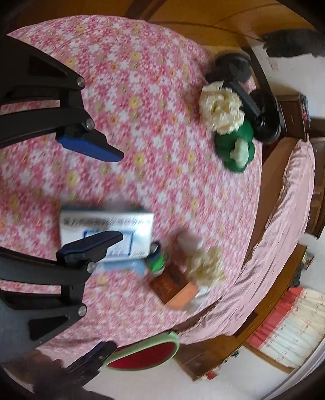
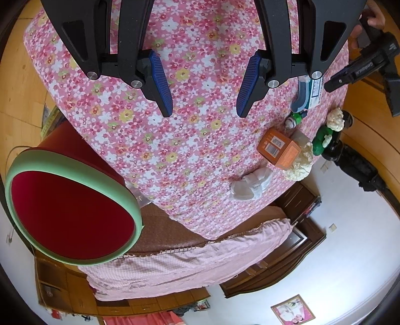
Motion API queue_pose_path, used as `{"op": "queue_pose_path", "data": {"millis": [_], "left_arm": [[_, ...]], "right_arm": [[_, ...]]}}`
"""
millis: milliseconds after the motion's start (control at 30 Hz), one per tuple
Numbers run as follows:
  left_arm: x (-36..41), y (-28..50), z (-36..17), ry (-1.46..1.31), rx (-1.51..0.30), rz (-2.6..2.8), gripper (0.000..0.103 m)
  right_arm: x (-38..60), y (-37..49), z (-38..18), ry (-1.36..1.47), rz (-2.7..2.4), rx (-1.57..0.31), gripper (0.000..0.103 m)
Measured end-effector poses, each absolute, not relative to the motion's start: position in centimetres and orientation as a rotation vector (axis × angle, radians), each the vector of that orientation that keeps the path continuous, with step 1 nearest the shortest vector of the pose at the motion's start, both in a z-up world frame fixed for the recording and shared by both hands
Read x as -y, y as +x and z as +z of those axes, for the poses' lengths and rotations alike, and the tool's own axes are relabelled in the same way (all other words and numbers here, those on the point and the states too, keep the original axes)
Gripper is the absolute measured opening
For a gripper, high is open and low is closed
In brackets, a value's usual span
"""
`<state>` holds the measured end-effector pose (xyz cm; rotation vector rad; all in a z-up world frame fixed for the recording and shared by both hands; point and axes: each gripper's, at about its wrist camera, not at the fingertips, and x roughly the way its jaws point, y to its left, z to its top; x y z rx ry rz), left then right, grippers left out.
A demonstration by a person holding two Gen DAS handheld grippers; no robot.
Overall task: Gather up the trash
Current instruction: 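Move the open left tool down to the white medicine box, then close the left tool on the white medicine box and lift it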
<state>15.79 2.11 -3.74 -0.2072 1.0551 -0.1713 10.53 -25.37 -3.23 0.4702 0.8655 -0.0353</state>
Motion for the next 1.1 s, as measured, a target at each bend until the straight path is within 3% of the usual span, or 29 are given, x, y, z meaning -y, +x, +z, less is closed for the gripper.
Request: {"op": "queue_pose_path", "data": {"millis": [433,1100], "left_arm": [[1.6,14.7,-5.2,-0.14,-1.128,-0.285,0.06],[0.6,17.2,-5.8,-0.092,-1.043,-0.205,0.061]], "right_arm": [[25.3,10.2,-3.3,0.475,-0.031,-0.869,0.054],[22.7,10.5,-3.2,0.427,0.015,-0.894,0.054]]}}
